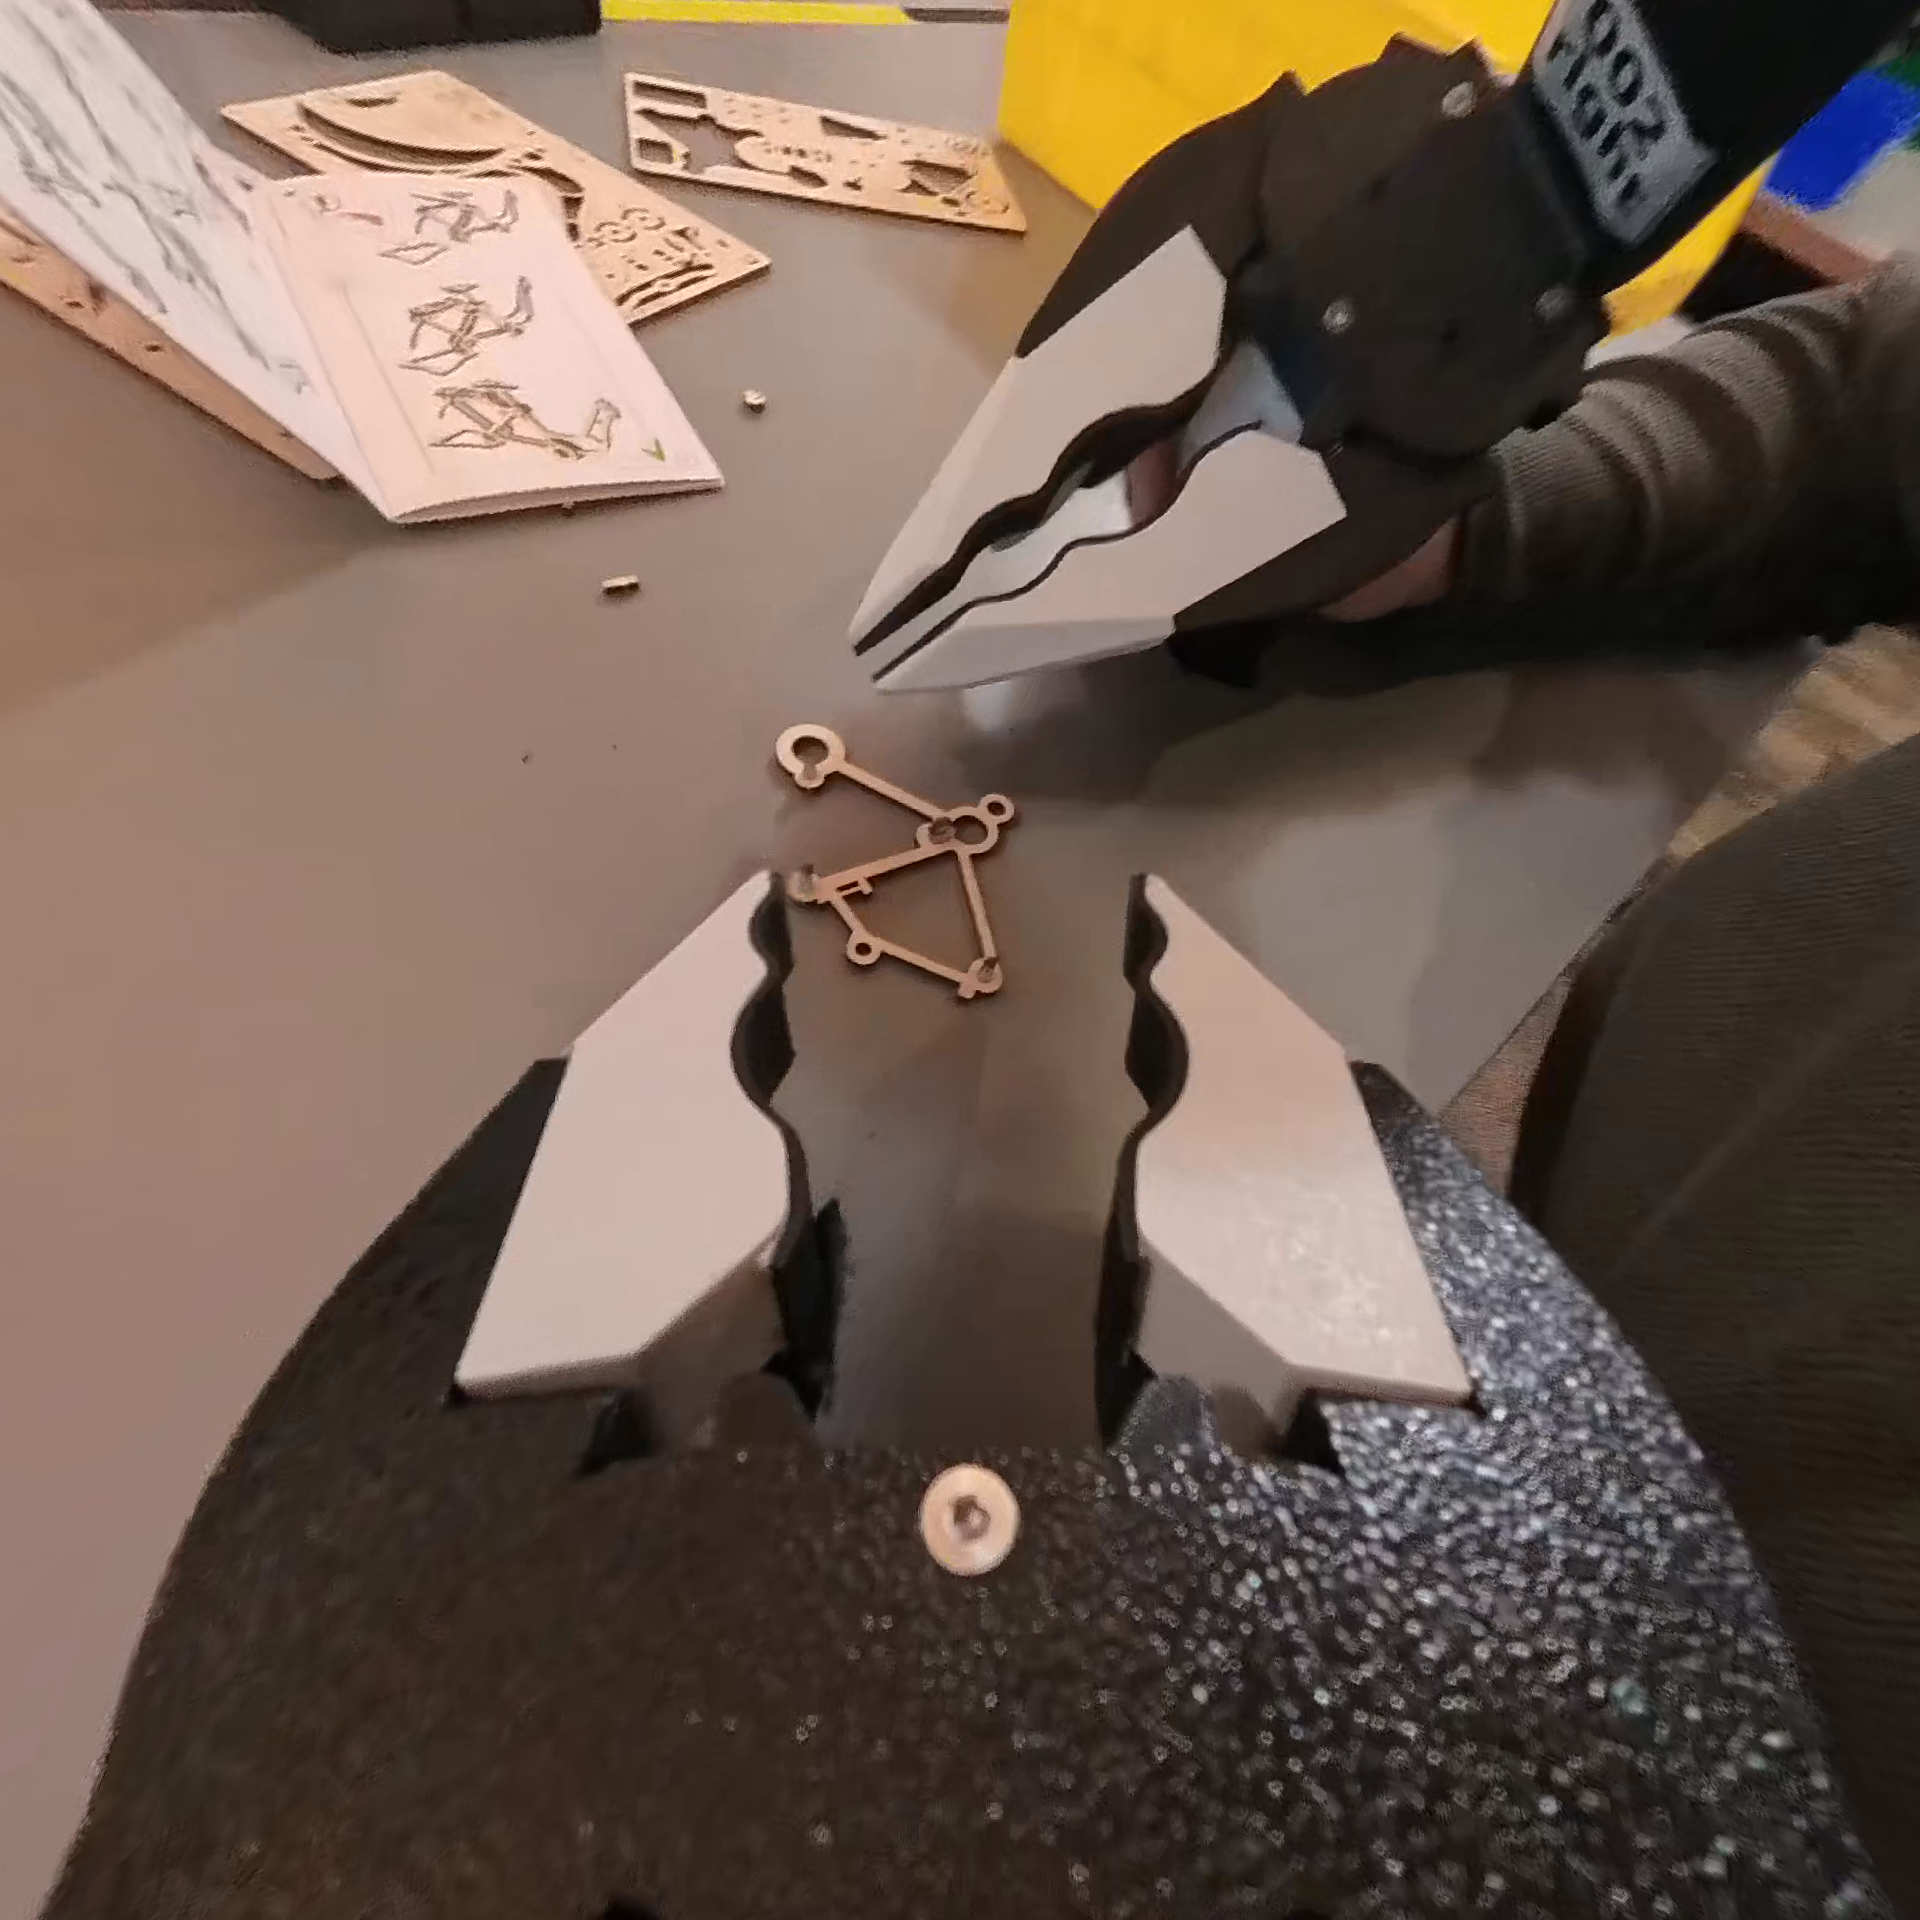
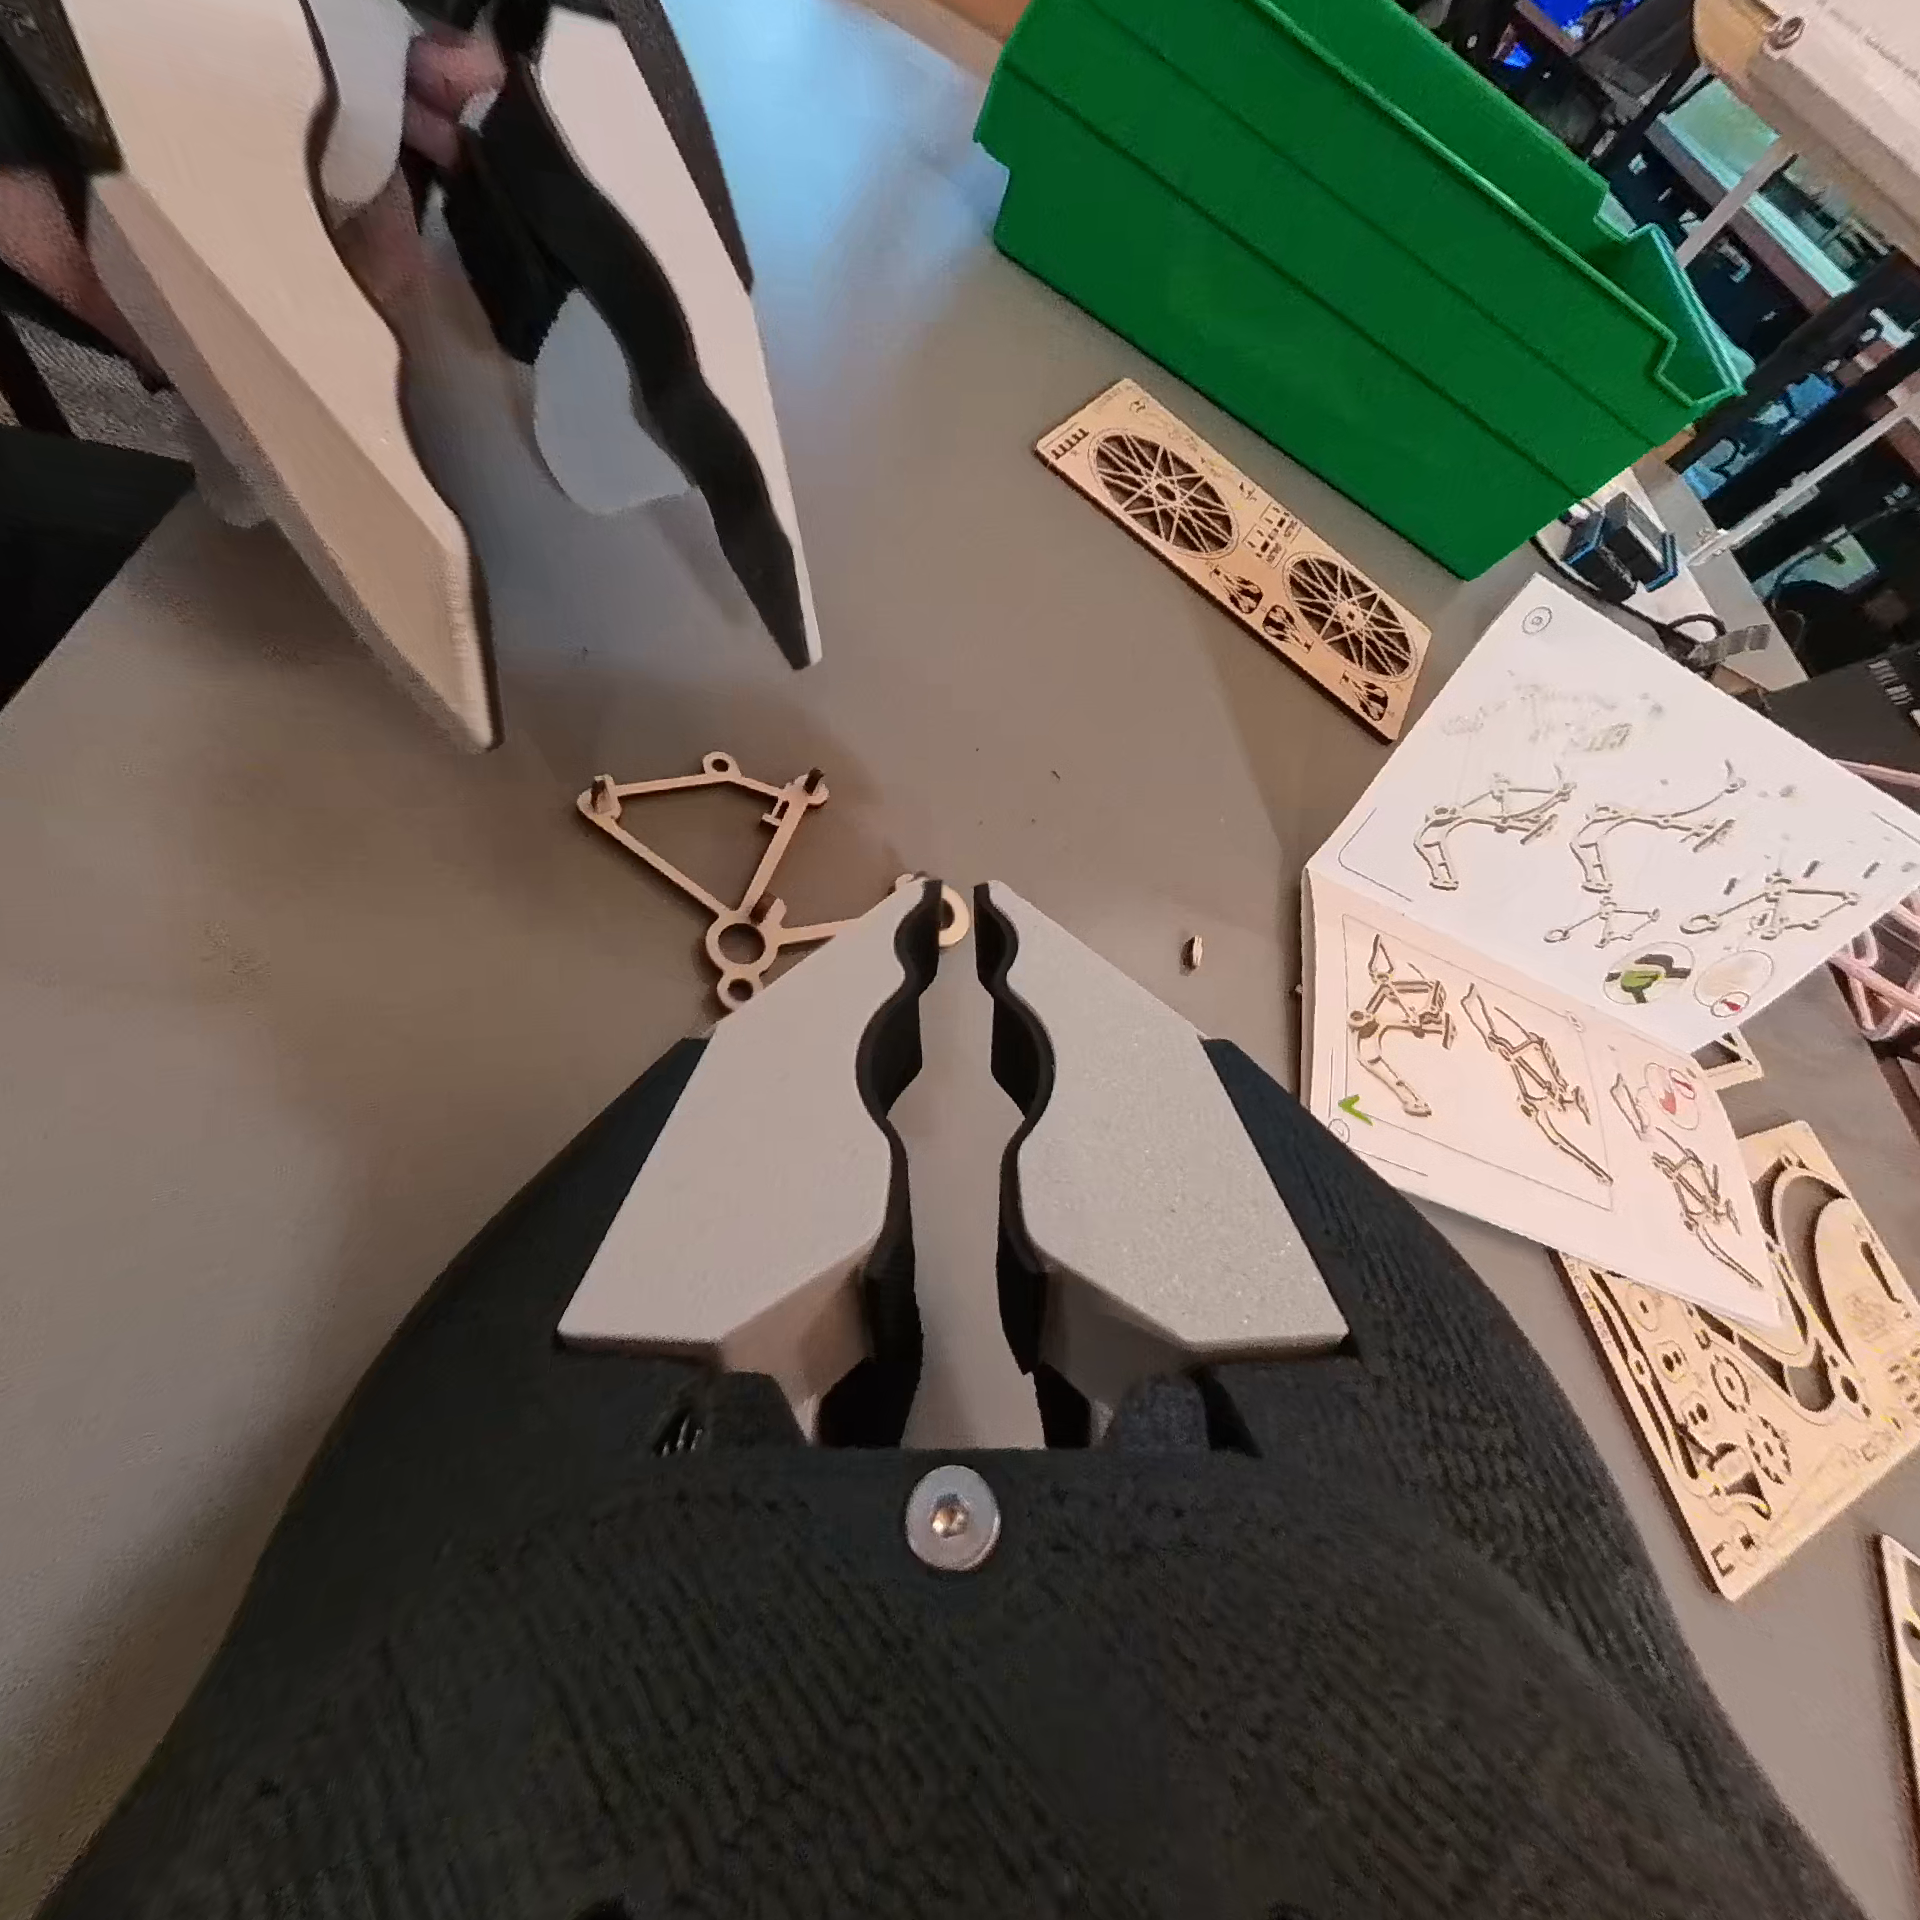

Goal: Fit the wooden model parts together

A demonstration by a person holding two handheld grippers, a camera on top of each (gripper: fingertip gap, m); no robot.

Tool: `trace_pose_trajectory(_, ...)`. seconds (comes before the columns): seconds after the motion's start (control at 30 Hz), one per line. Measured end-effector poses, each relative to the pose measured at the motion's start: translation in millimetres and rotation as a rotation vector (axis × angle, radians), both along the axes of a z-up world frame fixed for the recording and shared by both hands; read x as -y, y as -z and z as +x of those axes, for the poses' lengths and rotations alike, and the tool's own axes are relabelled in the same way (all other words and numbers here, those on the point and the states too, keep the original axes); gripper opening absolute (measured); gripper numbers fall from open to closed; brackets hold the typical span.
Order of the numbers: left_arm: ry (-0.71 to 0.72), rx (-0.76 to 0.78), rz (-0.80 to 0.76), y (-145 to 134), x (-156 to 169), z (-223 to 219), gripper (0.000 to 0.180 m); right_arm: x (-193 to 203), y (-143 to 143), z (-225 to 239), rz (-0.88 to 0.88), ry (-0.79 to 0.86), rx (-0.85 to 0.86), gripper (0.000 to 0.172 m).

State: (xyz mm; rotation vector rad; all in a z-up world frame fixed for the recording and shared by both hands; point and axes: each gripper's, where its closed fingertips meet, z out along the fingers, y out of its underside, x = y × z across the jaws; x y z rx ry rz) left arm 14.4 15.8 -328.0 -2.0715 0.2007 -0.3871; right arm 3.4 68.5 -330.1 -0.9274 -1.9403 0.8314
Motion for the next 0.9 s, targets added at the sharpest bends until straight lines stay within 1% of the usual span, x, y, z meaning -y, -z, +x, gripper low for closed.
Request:
trace_pose_trajectory(0.07, -0.039, -0.07, -0.023, 4.2, 0.1, -5.3, 0.06, 0.4, 2.1, 2.0, -0.013, 0.005, 0.027, 0.004)
trace_pose_trajectory(0.1, -0.05, -0.095, -0.043, 7.0, 0.3, -6.4, 0.059, 1.7, 4.4, 3.8, -0.038, 0.019, 0.075, 0.004)
trace_pose_trajectory(0.17, -0.054, -0.112, -0.078, 11.9, 0.3, -4.6, 0.059, 14.4, 7.6, 10.8, -0.121, 0.003, 0.192, 0.004)
trace_pose_trajectory(0.2, -0.055, -0.112, -0.095, 14.0, 0.5, -3.3, 0.06, 19.1, 7.2, 13.2, -0.142, -0.008, 0.211, 0.004)
trace_pose_trajectory(0.23, -0.059, -0.108, -0.119, 16.3, 1.3, -2.3, 0.063, 20.9, 6.1, 14.0, -0.139, -0.01, 0.209, 0.003)
trace_pose_trajectory(0.3, -0.08, -0.096, -0.191, 22.2, 4.6, -2.5, 0.078, 20.5, 5.5, 14.0, -0.095, -0.004, 0.197, 0.002)
trace_pose_trajectory(0.37, -0.084, -0.094, -0.212, 22.2, 5.8, -2.5, 0.08, 23.9, 4.3, 14.7, -0.071, -0.013, 0.186, 0.001)
trace_pose_trajectory(0.47, -0.079, -0.1, -0.201, 19.1, 4.3, -1.0, 0.072, 32.5, 4.4, 17.8, -0.033, -0.041, 0.191, 0.0)
trace_pose_trajectory(0.57, -0.068, -0.106, -0.194, 20.5, 1.5, 1.4, 0.065, 39.9, -0.9, 18.9, 0.01, -0.064, 0.142, 0.0)
trace_pose_trajectory(0.63, -0.061, -0.105, -0.212, 25.3, 0.4, 3.2, 0.062, 38.7, 0.4, 17.9, 0.032, -0.061, 0.125, 0.0)
trace_pose_trajectory(0.73, -0.056, -0.114, -0.217, 27.2, -1.3, 5.0, 0.06, 35.2, 1.1, 16.1, 0.022, -0.054, 0.113, 0.0)
trace_pose_trajectory(0.9, -0.081, -0.164, -0.216, 29.1, -2.5, -1.1, 0.047, 28.9, -2.1, 13.4, 0.033, -0.039, 0.073, 0.0)
